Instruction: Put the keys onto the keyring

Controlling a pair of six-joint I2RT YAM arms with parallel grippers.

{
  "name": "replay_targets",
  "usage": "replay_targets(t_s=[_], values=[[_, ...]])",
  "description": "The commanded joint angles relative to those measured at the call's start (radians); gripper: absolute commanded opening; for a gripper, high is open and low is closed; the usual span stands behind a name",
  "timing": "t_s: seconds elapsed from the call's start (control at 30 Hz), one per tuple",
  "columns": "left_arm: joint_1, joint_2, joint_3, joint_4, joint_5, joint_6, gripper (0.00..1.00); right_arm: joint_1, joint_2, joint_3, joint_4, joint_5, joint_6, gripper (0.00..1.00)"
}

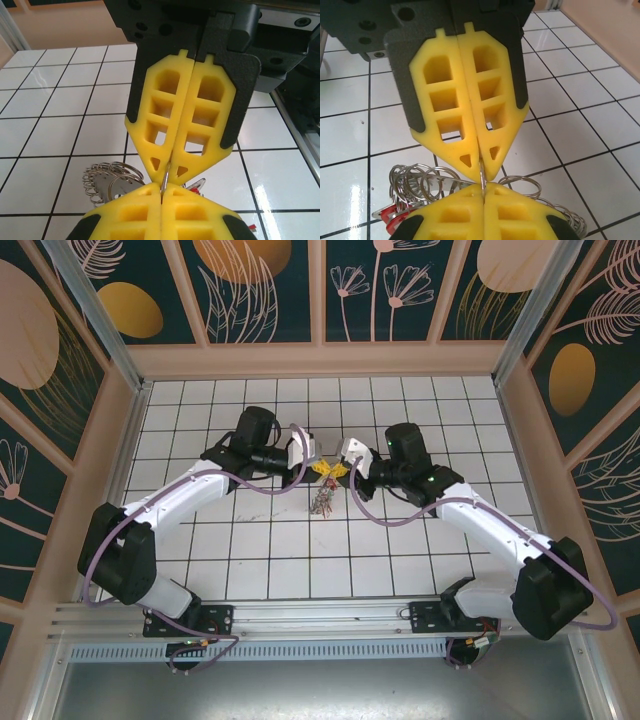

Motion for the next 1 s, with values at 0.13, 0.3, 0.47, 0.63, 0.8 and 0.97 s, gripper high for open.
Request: replay_targets(t_s=[0.13, 0.3, 0.47, 0.63, 0.8, 0.97], values=[[0.004, -0.020, 0.021, 0.007, 0.008, 0.018, 0.05, -0.007, -0.007, 0.034, -0.029, -0.008, -0.039, 0.00], [0.003, -0.014, 0.045, -0.067, -0.061, 0.071, 0.23, -0.007, 0.007, 0.074, -0.060, -0.021, -0.058, 0.00], [0.001, -0.007, 0.072, -0.132, -0.126, 0.118, 0.34, -0.005, 0.034, 0.111, -0.096, -0.021, -0.085, 0.00], [-0.009, 0.016, 0.108, -0.199, -0.144, 0.161, 0.36, -0.004, 0.054, 0.133, -0.111, -0.027, -0.091, 0.00], [-0.017, 0.038, 0.135, -0.226, -0.131, 0.178, 0.34, 0.000, 0.060, 0.141, -0.108, -0.030, -0.091, 0.00], [-0.025, 0.070, 0.168, -0.268, -0.140, 0.202, 0.32, 0.002, 0.060, 0.145, -0.100, -0.038, -0.091, 0.00]])
